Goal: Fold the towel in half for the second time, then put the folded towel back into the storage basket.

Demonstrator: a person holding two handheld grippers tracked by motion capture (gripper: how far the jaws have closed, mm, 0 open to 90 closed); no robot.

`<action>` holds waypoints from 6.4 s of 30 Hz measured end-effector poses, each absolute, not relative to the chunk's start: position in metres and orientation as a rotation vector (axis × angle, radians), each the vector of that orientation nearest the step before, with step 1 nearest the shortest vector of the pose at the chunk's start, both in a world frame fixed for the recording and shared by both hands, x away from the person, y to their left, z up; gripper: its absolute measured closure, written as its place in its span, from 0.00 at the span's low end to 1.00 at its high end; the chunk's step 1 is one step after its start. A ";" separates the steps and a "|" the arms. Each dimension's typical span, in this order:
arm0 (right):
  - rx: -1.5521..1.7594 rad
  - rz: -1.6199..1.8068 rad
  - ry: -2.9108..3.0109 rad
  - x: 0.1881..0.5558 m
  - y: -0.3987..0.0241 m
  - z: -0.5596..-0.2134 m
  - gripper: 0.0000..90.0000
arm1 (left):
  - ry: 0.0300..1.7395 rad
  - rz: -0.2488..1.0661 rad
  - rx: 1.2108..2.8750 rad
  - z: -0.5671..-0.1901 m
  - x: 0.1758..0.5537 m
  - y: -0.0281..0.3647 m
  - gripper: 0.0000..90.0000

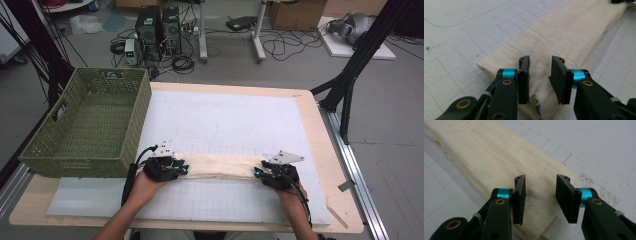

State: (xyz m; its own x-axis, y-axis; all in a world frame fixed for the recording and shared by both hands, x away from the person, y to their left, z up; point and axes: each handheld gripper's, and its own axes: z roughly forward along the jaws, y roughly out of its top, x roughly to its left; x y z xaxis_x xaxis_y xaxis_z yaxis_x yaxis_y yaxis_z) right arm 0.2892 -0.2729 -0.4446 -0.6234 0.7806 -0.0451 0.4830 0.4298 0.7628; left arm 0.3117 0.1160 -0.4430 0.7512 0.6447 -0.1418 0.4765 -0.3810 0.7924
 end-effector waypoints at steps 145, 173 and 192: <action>1.121 1.193 2.083 0.273 -0.327 -0.420 0.12 | 0.987 0.238 1.972 -0.447 0.307 0.143 0.45; 1.094 1.211 2.127 0.275 -0.322 -0.422 0.12 | 0.871 0.301 2.060 -0.450 0.291 0.124 0.84; 1.120 1.155 2.208 0.279 -0.314 -0.430 0.14 | 0.873 0.276 1.966 -0.445 0.294 0.131 0.89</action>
